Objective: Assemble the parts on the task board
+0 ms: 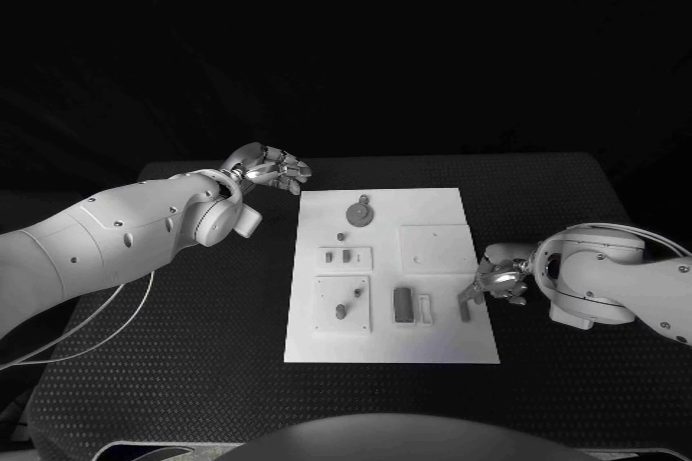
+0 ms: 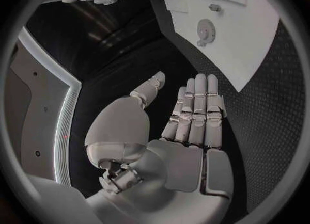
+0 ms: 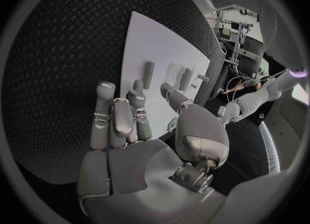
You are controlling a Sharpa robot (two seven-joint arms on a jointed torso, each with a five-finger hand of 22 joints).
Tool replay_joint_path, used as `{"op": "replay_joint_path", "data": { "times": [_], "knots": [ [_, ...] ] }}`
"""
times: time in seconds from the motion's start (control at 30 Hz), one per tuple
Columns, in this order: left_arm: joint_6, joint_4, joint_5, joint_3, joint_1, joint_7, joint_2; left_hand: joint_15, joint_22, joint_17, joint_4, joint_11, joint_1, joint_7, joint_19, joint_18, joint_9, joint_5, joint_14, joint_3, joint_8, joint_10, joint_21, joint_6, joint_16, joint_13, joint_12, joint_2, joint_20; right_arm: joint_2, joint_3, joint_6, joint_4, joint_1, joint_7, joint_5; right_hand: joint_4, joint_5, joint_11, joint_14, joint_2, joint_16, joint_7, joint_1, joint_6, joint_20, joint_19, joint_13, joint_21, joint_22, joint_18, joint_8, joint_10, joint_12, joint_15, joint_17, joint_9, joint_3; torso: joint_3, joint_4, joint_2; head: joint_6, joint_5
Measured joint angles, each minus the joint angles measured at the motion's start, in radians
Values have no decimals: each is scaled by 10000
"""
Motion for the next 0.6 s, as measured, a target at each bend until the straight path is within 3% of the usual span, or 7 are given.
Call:
{"op": "replay_joint_path", "data": {
  "times": [0.27, 0.6],
  "knots": [
    [-1, 11, 0, 0, 0, -2, -31, 0, 1, 5, 0, 0, -47, 0, 0, -1, 0, 0, 0, 0, 0, 0, 0, 0, 0, -1, 0, -34, 0, 290, -86, 57, -176, -269, -41, -312, 110, -6, 15, 0, -66, 0, 7, -66, 23, 1, -1, 0, 0, 0, 3, 20, 16, 0, 1, 24, 16, 55, -15, 15, 6, -46, -16],
    [-2, 82, 0, 0, 2, -2, -82, 0, 1, 19, 0, 0, -47, 0, 0, 0, 0, 0, 0, 0, 0, 0, 0, 0, 0, -2, 0, -34, 0, 629, -35, 48, -383, -421, -34, -875, 130, -6, 19, 19, -32, 40, -29, -31, 222, 2, -1, 1, -1, 0, 85, 31, 55, -8, 17, 32, 17, 80, -19, 24, 10, -175, 24]
  ]
}}
